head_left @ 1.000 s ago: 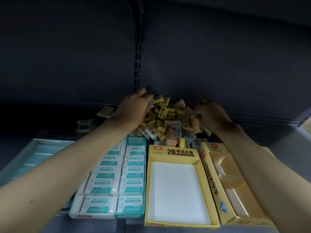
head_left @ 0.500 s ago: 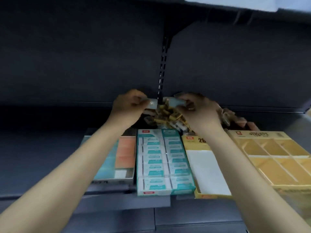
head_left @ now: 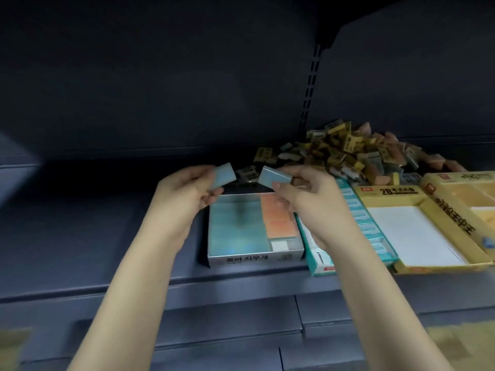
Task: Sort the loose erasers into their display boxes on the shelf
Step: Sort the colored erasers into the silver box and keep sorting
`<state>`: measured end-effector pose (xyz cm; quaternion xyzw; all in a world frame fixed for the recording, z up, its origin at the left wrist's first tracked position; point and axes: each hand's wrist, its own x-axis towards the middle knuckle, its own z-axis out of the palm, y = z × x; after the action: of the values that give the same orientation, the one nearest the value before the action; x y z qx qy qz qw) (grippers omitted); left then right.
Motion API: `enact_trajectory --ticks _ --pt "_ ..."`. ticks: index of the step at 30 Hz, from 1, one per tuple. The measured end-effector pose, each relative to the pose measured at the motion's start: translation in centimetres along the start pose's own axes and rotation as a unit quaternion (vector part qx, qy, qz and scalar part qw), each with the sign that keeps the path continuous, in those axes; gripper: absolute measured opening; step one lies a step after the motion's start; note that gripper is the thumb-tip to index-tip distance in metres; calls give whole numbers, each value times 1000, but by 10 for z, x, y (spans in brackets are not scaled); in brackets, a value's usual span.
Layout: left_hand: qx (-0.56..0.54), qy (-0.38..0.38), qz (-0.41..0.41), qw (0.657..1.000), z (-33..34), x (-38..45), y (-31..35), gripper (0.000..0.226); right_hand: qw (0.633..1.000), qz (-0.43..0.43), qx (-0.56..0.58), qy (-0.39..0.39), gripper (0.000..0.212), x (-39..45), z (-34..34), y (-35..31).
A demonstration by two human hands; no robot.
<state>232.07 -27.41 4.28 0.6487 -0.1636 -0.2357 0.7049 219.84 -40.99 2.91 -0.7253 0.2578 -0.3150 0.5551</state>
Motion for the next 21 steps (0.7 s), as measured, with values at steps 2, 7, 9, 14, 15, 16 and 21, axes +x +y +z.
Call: enact_trajectory --ticks 2,7,9,14,15,16,21 --pt "-26 2 4 1000 -7 -4 -2 8 999 11 42 -7 24 -5 5 0" --pt "-39 11 7 999 -9 -8 -8 37 996 39 82 -5 25 -6 18 2" --pt "-30 -7 6 1000 -8 -9 -6 45 996 40 82 -8 24 -4 21 3" --pt "31 -12 10 999 -10 -12 -3 26 996 38 80 -2 30 4 21 3" --pt "34 -2 11 999 -10 -11 -5 22 996 37 78 -5 32 5 21 4" --pt "34 8 10 999 -10 -10 -6 18 997 35 72 -8 35 6 20 4" --pt "21 34 -6 999 -3 -1 -13 12 1000 15 -15 -17 26 7 16 6"
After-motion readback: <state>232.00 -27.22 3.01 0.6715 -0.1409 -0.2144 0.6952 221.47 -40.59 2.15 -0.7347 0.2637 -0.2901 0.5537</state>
